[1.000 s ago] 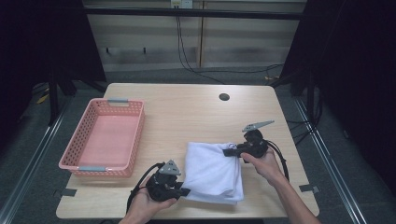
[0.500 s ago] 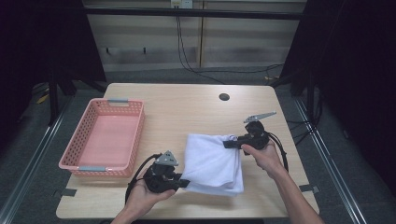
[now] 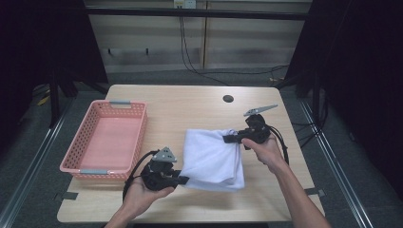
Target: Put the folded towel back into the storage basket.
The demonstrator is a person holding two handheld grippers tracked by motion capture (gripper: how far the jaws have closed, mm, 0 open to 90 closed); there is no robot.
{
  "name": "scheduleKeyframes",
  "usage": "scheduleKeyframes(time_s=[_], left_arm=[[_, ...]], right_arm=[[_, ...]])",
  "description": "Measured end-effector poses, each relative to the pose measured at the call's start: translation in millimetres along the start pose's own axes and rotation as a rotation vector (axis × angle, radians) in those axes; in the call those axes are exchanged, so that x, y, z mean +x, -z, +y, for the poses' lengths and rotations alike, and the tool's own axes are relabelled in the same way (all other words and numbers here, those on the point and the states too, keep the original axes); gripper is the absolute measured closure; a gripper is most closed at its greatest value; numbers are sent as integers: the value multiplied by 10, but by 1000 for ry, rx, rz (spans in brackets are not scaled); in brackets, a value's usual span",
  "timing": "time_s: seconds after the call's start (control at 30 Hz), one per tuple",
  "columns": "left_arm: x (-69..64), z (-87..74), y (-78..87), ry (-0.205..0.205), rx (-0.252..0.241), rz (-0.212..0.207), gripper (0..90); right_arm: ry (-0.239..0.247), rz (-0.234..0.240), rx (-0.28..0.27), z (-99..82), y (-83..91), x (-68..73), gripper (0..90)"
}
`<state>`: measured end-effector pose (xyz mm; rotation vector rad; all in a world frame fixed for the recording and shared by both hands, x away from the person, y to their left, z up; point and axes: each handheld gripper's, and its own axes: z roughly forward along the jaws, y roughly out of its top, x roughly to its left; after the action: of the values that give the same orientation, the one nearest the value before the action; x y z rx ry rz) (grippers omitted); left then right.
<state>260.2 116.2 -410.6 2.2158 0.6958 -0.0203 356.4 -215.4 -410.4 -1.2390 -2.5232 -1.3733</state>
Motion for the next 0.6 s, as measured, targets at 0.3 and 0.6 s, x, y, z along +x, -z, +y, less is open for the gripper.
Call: scheduleKeyframes(time_s=[0.3, 0.6], left_arm=[[98, 88, 255, -19, -13, 43, 736], [254, 43, 452, 14, -30, 63, 737]], right_arm=[[27, 15, -25, 325, -34, 88, 733], [51, 27, -17, 565, -183, 196, 733]])
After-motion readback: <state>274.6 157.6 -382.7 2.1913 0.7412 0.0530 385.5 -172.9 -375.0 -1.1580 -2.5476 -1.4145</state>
